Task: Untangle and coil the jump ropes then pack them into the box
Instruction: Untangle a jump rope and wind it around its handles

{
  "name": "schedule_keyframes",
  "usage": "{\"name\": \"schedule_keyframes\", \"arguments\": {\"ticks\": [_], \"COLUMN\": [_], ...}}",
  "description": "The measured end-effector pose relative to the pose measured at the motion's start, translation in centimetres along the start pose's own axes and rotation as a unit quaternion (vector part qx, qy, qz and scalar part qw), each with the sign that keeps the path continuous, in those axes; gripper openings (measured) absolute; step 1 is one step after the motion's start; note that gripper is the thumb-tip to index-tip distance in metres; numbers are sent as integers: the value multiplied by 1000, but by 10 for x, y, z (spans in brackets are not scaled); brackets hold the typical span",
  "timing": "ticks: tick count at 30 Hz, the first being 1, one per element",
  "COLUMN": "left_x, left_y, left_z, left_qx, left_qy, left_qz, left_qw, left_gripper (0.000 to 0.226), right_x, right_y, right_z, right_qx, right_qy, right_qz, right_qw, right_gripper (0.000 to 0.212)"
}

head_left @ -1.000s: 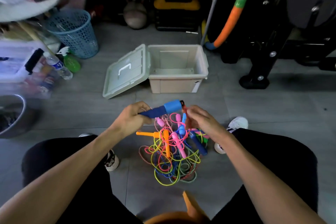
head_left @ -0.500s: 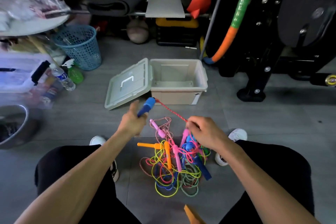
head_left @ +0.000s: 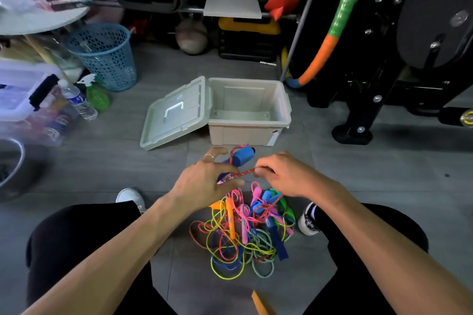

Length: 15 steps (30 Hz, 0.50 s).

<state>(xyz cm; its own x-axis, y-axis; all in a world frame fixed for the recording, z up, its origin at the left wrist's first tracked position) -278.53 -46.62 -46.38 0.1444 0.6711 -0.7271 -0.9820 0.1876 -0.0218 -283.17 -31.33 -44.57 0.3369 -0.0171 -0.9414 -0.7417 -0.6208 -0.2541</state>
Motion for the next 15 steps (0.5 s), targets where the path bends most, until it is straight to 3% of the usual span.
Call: {"name": "schedule_keyframes", "arguments": {"ticks": [2,5,9,12,15], "left_x": [-4,-21,-38,-28,-11], "left_y": [1,7,12,13,17], "left_z": [-5,-16,-50,-68,-63], "left_qx": [-23,-46,-207,-276,-239], "left_qy": [-3,90,106,73,8], "left_qz": [34,112,133,90,71], "left_qw": [999,989,964,954,968], "left_gripper": [24,28,25,32,21], "right_x": [7,23,46,25,-14], "right_y": [-4,-12,-27,-33,-27], "right_z": [1,10,33,38,34], "right_qx": [15,47,102,107,90], "right_qy": [53,130,58,122,180], "right_qz": [9,22,1,105,206], "right_qw": [998,990,993,981,958], "right_gripper": [29,37,34,32,27]}}
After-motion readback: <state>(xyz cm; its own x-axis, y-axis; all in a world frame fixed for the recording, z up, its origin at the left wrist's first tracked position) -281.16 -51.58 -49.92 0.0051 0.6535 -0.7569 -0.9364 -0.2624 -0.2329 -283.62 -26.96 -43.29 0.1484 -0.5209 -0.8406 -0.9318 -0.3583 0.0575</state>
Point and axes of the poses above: each hand's wrist, its own y-axis towards the middle knuckle, its own x-axis out of the palm, z = x × y, the point moved 7 cm from there along y, towards the middle knuckle, and after that the axes turned 15 degrees about -y, right-handed, at the moved point
